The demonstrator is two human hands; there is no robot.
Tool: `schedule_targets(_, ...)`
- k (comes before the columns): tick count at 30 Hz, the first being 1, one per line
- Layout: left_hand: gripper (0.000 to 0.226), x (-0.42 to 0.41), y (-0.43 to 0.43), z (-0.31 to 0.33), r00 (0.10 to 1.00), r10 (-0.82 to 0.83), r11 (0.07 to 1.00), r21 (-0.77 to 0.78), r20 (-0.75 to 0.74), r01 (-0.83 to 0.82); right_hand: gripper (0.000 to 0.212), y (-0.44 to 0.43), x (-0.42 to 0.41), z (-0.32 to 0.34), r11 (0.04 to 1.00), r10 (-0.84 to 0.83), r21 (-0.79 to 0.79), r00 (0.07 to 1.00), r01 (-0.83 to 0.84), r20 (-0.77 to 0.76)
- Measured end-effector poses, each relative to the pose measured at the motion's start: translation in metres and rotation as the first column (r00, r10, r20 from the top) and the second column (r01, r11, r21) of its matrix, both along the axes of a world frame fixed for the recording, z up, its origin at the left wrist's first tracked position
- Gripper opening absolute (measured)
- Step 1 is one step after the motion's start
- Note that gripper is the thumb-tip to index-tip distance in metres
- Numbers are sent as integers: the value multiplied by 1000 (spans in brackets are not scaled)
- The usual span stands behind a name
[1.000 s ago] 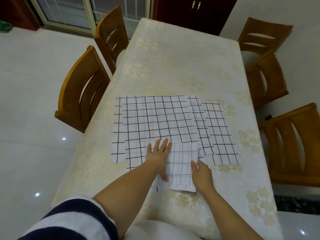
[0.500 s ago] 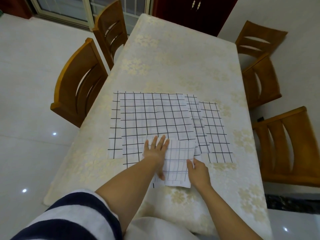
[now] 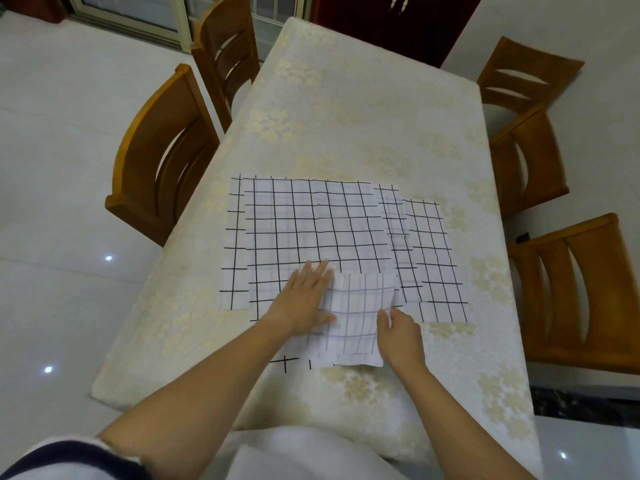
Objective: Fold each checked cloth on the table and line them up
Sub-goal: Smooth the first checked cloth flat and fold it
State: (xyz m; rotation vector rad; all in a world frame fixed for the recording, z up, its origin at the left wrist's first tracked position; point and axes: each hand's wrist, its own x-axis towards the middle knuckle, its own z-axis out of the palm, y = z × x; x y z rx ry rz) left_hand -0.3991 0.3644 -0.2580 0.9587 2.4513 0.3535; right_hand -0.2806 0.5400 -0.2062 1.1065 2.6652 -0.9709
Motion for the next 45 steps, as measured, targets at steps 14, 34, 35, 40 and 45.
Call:
schedule_targets(14,74,6,-53,-54,970,53,998,48,-238,-43,55,-83,-47,18,840,383,310,891,-446,243)
schedule_targets(34,66,6,-59,-46,892,435,790,424,123,-443,54,-59,-50,-27,831,544,103,837,-547,63)
schedule_targets(35,67,6,-59,-47,891,438,785,431,120,-444,54,-56,-52,-27,804,566,142,817,-577,112)
schedule_targets(40,58,6,-59,-54,915,403,811,465,-4,-355,57,-54,-63,-35,742,586,195,762,-641,275)
schedule_targets(45,44,3,-58,-57,926,340,845,484,-162,-226,59,-50,-71,-40,758,563,156,756,-633,334)
